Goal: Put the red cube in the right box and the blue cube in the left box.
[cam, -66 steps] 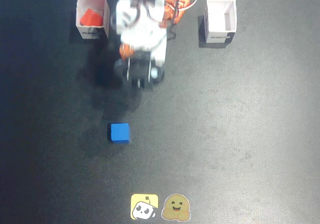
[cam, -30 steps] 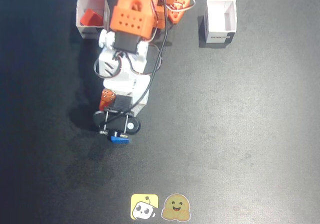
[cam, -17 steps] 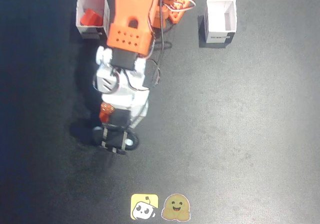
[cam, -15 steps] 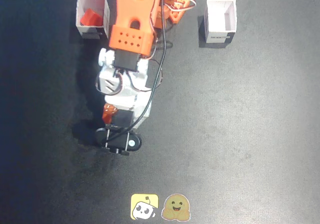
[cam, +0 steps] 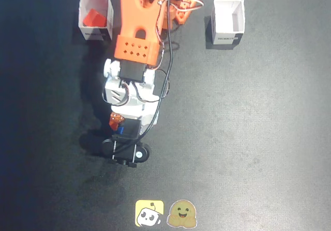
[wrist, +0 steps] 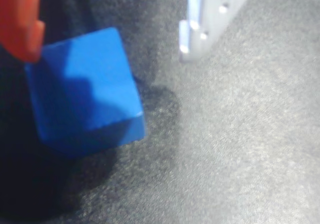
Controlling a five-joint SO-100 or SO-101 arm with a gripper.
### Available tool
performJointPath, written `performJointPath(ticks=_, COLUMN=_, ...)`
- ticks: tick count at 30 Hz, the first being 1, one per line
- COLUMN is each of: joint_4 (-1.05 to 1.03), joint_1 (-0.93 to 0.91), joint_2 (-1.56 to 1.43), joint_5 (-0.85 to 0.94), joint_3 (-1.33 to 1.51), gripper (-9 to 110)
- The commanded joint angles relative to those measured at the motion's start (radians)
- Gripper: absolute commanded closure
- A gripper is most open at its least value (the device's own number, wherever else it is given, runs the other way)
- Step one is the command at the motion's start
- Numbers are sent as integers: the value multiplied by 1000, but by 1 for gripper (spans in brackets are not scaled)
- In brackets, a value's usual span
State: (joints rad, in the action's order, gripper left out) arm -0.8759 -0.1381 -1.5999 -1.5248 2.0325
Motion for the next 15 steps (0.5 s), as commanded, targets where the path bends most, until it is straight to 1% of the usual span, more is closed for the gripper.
performJointPath(ticks=1, joint_4=-8, joint_1=-6, joint_2=-37, joint_5=2, joint_3=-37, gripper=80)
performJointPath(ticks=15, joint_4=-106, joint_1=-40, joint_2=-92, joint_5=58, joint_3=-92, gripper=81)
